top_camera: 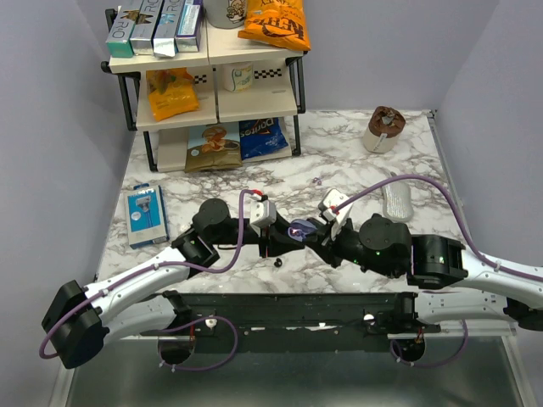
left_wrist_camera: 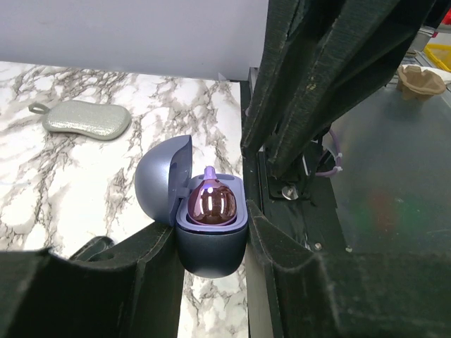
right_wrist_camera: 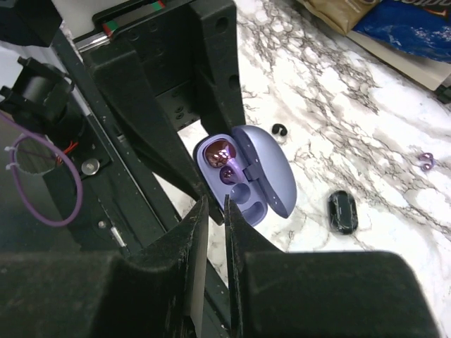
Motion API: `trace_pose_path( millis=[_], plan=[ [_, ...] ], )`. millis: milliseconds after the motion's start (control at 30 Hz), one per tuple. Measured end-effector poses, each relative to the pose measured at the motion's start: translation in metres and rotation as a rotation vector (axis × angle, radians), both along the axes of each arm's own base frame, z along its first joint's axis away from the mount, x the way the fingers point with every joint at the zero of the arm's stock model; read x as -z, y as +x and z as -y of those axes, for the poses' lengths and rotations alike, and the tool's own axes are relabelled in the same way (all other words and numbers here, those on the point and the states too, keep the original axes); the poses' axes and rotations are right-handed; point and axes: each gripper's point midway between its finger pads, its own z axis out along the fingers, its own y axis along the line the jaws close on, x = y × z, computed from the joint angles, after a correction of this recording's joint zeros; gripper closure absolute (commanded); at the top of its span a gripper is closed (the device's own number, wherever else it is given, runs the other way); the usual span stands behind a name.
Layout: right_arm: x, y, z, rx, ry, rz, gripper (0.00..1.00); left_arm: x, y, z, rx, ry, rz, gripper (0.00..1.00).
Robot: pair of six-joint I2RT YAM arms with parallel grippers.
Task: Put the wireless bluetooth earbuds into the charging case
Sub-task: Place the earbud in the charging case.
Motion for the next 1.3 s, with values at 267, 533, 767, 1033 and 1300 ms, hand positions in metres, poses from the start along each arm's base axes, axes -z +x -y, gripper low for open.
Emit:
trace_pose_path(
  millis=[267,533,767,1033,1300],
  plan=[
    [0.000,0.007,0.003,0.045,-0.006,0.015,0.78,0.001,-0.003,0.000,0.005,0.000,0.000,1.00],
    [0.007,0.013,0.000,0.062,-0.035,0.017,0.78,-0.001,-0.008,0.001,0.018,-0.006,0.005,1.00],
    [0.008,0.014,0.001,0.063,-0.046,0.024,0.78,-0.001,-0.012,0.003,0.028,-0.005,0.004,1.00],
    [0.008,0.015,-0.001,0.046,-0.065,0.044,0.75,0.001,-0.011,0.004,0.015,0.002,0.001,1.00],
    [0.003,0.013,-0.004,0.022,-0.058,0.051,0.72,0.004,-0.012,0.006,0.017,0.009,0.009,1.00]
  ],
)
